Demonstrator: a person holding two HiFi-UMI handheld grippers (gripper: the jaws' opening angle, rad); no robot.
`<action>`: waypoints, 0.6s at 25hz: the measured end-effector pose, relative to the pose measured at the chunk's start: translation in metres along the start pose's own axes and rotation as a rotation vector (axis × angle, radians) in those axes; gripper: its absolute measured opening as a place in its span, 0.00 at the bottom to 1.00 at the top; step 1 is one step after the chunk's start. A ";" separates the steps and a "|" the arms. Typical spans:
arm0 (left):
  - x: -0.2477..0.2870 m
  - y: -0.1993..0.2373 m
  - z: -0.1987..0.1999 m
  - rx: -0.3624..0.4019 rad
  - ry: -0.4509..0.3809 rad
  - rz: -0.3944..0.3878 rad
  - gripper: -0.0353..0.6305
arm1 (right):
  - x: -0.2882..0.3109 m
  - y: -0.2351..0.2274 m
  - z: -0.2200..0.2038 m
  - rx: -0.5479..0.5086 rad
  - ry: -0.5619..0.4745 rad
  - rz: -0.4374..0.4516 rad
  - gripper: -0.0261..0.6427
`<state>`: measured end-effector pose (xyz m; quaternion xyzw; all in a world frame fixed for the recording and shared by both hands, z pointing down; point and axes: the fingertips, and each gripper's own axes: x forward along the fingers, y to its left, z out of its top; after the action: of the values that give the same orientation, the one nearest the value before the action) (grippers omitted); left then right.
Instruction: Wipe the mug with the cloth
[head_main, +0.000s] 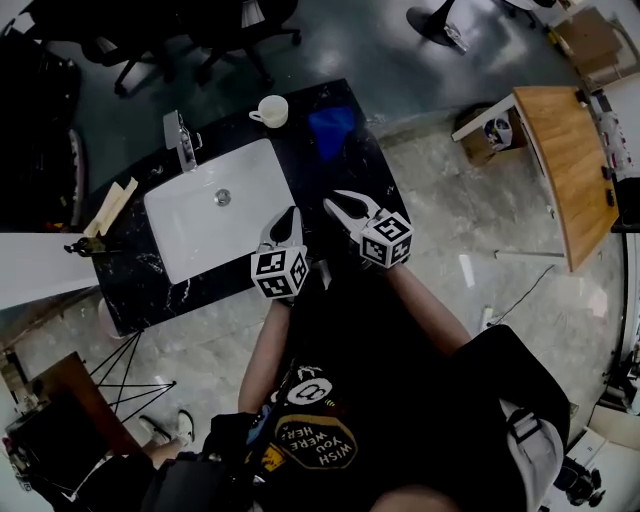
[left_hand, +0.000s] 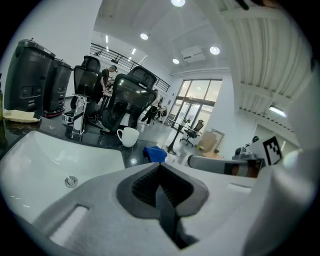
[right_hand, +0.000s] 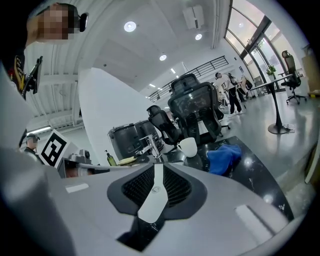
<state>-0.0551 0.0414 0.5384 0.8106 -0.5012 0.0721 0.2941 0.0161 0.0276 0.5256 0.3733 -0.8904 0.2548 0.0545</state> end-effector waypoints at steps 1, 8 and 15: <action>0.001 0.000 0.001 -0.002 -0.002 -0.010 0.06 | 0.000 -0.002 -0.001 -0.003 0.006 -0.005 0.11; 0.029 0.004 0.021 0.017 -0.018 0.003 0.06 | 0.020 -0.037 0.004 -0.088 0.072 -0.018 0.14; 0.079 0.024 0.039 0.037 0.003 0.093 0.06 | 0.069 -0.107 -0.008 -0.258 0.285 0.051 0.28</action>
<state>-0.0441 -0.0482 0.5484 0.7916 -0.5365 0.0962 0.2761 0.0403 -0.0755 0.5960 0.3009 -0.9081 0.1899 0.2209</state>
